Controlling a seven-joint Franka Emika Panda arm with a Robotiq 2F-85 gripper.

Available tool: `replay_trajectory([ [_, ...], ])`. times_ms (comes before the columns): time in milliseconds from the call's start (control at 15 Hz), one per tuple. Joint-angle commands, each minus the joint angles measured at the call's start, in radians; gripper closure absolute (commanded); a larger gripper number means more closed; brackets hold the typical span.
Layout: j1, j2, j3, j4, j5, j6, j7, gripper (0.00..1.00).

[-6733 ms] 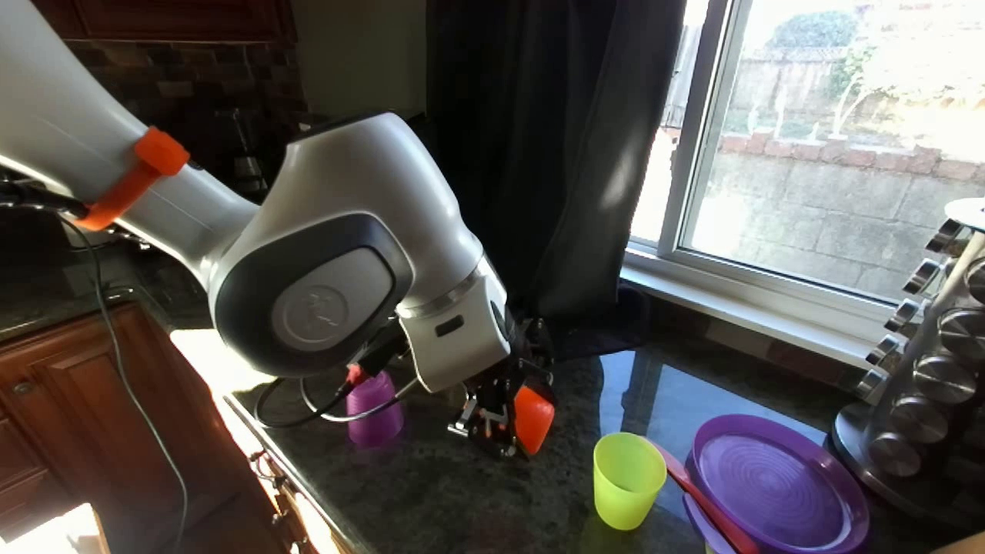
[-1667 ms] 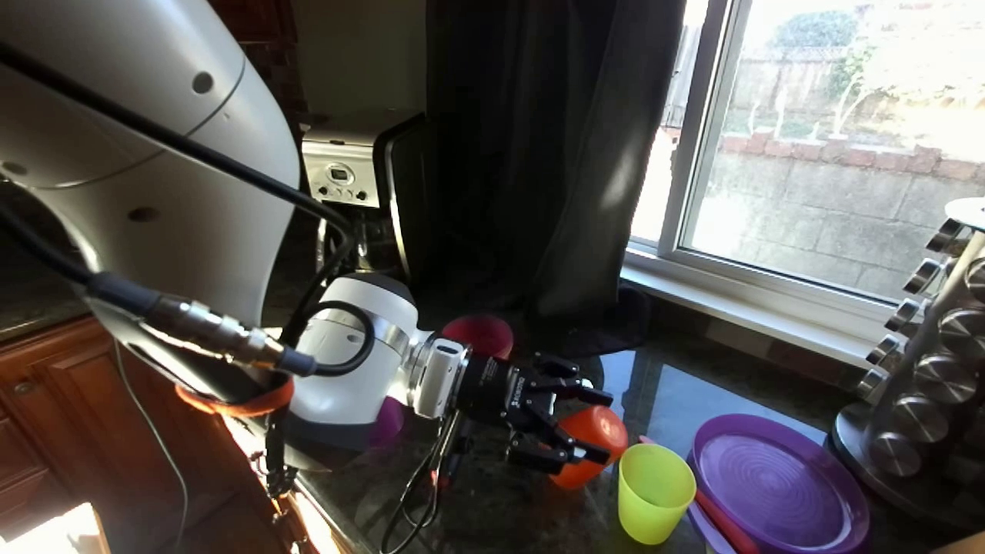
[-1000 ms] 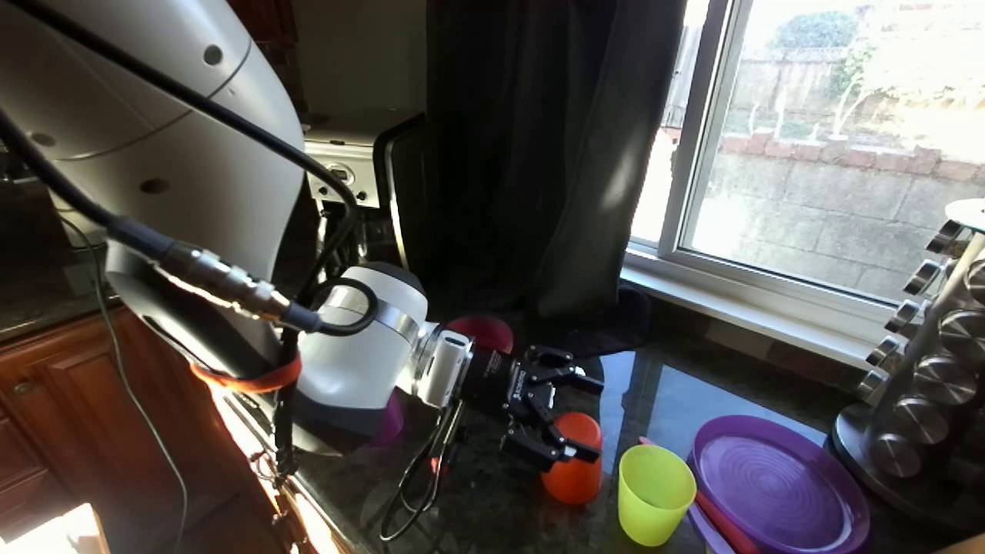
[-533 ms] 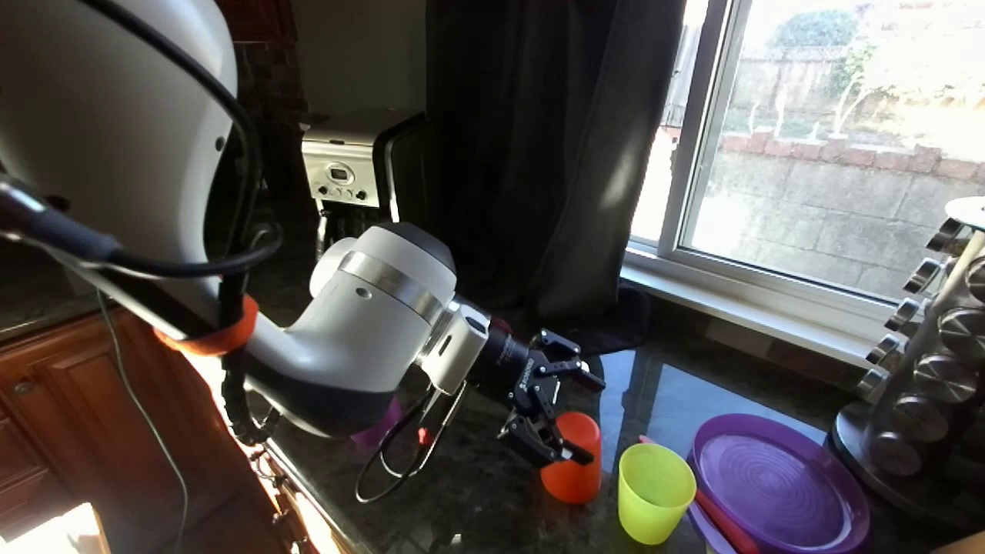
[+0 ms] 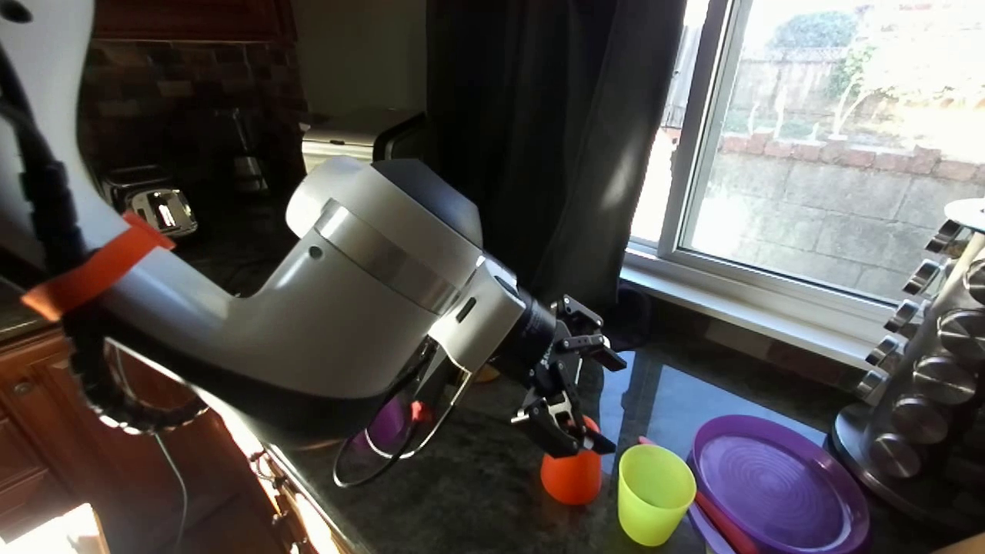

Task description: Place the orange cup upside down.

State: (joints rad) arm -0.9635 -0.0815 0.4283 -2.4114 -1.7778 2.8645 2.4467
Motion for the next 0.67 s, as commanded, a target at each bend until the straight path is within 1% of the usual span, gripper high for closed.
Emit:
replay_trajectory([
  [0, 0.209, -0.047, -0.271, -0.054, 0.176, 0.070, -0.251, 0.00],
  [133, 0.297, -0.036, -0.388, -0.065, 0.219, 0.107, -0.412, 0.00],
  [333, 0.412, -0.043, -0.523, -0.096, 0.360, 0.131, -0.641, 0.00],
  [533, 0.512, -0.065, -0.606, -0.127, 0.525, 0.106, -0.862, 0.00],
  [600, 0.467, -0.067, -0.558, -0.135, 0.576, 0.119, -0.929, 0.00],
])
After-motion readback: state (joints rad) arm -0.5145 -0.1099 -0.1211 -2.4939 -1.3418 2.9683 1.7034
